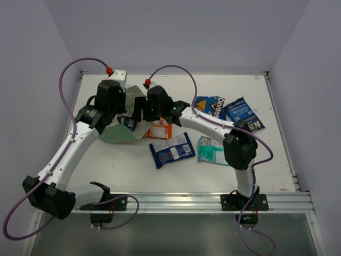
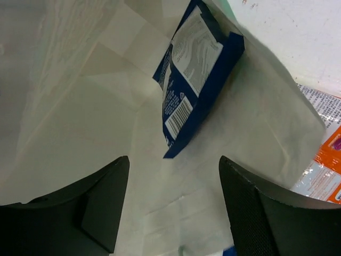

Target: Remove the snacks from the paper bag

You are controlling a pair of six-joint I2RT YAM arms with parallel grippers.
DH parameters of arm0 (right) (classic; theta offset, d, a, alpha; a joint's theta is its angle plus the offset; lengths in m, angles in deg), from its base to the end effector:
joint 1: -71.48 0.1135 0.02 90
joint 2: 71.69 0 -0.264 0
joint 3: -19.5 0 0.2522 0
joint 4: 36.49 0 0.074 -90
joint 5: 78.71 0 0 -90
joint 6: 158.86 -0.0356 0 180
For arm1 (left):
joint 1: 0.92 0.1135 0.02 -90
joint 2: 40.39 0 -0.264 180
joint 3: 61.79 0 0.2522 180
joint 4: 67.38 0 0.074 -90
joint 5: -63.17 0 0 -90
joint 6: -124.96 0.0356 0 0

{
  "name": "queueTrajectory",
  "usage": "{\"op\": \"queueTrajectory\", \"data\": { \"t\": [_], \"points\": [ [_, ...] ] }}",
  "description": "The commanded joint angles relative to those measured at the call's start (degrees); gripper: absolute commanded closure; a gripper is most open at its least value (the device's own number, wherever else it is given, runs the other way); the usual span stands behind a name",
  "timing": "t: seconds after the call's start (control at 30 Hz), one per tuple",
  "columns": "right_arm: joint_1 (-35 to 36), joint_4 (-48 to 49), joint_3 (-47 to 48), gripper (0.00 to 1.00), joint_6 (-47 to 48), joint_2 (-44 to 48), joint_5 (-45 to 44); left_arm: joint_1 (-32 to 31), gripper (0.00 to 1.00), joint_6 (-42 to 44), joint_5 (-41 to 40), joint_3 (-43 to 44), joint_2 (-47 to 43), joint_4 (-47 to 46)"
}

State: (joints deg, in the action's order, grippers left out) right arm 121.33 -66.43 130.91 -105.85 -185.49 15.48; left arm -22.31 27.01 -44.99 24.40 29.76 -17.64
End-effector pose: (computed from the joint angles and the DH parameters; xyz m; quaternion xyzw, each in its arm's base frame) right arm 0.3017 0.3617 0.2860 -0.1156 0.8679 0.3545 0.3281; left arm 0.2484 -0.0854 0.3717 0.0279 0.8734 0.0166 0.4859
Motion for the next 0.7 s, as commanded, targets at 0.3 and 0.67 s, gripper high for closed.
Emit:
{"op": "queueTrajectory", "data": {
  "t": [0.3,0.67],
  "points": [
    [0.17,5.11,2.81,0.22,-2.63,-6.52,-3.46,0.21,1.0,-5.5,10.5,2.28,-3.17,-2.06],
    [-0.01,9.41,1.41,0.61,-3.27,-8.73,-4.54,0.29,1.0,-5.5,14.47,2.9,-3.79,-1.36]
  ]
}}
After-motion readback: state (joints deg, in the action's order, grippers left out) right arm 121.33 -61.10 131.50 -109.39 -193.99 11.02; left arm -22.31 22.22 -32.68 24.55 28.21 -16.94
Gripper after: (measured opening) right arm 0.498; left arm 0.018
